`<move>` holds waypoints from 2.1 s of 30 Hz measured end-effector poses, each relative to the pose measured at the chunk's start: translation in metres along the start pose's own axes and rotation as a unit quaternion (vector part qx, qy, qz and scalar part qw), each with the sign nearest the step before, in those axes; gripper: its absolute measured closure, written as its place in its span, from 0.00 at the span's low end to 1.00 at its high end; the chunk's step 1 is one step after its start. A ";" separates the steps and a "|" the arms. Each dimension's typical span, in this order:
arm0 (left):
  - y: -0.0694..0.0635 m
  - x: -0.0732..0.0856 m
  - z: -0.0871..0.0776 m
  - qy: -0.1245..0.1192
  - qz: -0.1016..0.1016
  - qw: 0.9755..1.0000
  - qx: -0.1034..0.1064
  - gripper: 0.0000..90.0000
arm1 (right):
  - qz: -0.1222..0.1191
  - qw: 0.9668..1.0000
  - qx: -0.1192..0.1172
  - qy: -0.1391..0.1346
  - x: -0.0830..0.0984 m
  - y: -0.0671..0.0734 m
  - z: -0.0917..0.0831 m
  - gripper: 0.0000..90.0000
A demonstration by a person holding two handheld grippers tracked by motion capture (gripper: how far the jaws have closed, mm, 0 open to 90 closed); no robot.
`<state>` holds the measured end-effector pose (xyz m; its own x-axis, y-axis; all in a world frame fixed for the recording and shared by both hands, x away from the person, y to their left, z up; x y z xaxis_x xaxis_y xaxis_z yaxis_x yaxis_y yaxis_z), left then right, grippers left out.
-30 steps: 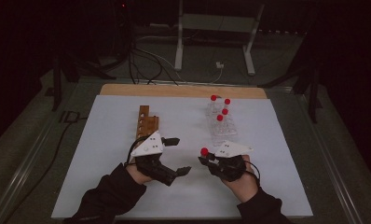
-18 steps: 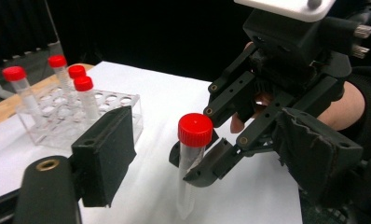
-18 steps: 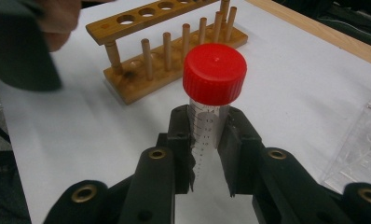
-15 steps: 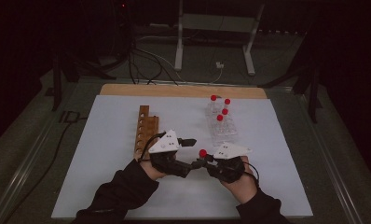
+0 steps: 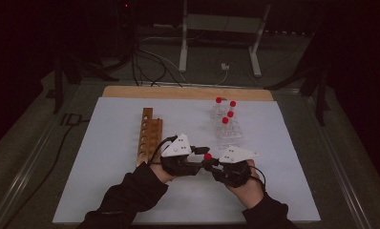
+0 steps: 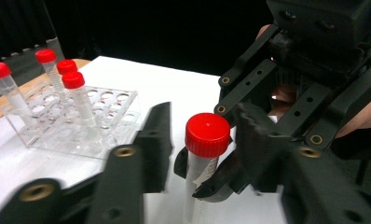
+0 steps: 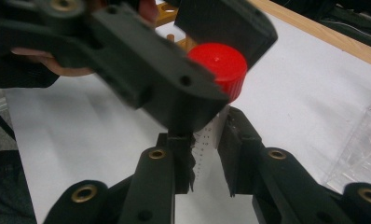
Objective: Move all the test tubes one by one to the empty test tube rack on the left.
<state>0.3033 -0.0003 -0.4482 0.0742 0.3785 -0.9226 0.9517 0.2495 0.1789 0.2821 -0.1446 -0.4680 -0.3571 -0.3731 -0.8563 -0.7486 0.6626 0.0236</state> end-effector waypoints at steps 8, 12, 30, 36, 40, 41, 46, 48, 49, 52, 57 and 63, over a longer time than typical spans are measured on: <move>0.002 0.001 0.000 -0.004 0.001 1.000 0.006 0.79 | 0.002 1.000 0.001 -0.001 0.000 -0.001 0.000 0.84; 0.002 0.000 0.001 -0.006 0.004 1.000 0.006 0.80 | 0.004 1.000 0.002 -0.004 0.000 -0.002 0.000 0.84; 0.017 -0.011 -0.021 -0.002 0.002 1.000 -0.025 0.80 | 0.019 0.999 -0.001 -0.026 0.000 -0.006 -0.007 0.55; 0.030 -0.012 -0.033 -0.004 -0.006 0.999 -0.045 0.80 | 0.030 0.999 -0.001 -0.038 0.001 -0.011 -0.009 0.37; 0.037 -0.012 -0.041 -0.006 -0.009 0.998 -0.055 0.80 | 0.036 0.998 0.002 -0.042 0.001 -0.011 -0.010 0.23; 0.039 -0.012 -0.042 -0.008 -0.012 0.998 -0.057 0.80 | 0.036 0.998 0.002 -0.042 0.001 -0.011 -0.010 0.23; 0.051 -0.011 -0.053 -0.010 -0.020 0.997 -0.077 0.80 | 0.044 0.998 0.008 -0.044 0.001 -0.011 -0.010 0.04; 0.060 -0.010 -0.059 -0.008 -0.024 0.996 -0.090 0.80 | 0.046 0.998 0.007 -0.044 0.000 -0.011 -0.010 0.01; 0.060 -0.010 -0.059 -0.008 -0.024 0.996 -0.090 0.80 | 0.046 0.998 0.007 -0.044 0.000 -0.011 -0.010 0.01; 0.071 -0.009 -0.066 -0.006 -0.025 0.994 -0.108 0.80 | 0.045 0.998 -0.001 -0.046 0.000 -0.011 -0.012 0.00; 0.086 -0.008 -0.077 -0.006 -0.030 0.991 -0.133 0.80 | 0.045 0.998 -0.011 -0.050 0.000 -0.011 -0.013 0.00; 0.105 -0.008 -0.088 -0.004 -0.034 0.986 -0.163 0.80 | 0.044 0.998 -0.011 -0.053 -0.001 -0.011 -0.015 0.00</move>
<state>0.3762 0.1016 -0.3916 0.0168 0.3434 -0.9390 0.8087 0.5476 0.2148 0.2824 -0.1615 -0.4599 -0.3611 -0.2424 -0.9005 -0.7301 0.6743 0.1112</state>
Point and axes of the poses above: each handheld gripper's, and its own axes: z roughly forward along the jaws, x roughly out of its underside, y roughly to its left, the point moved 4 cm from there along z, roughly forward along the jaws, and after that the axes turned 7 degrees about z, right-handed, at the moved point
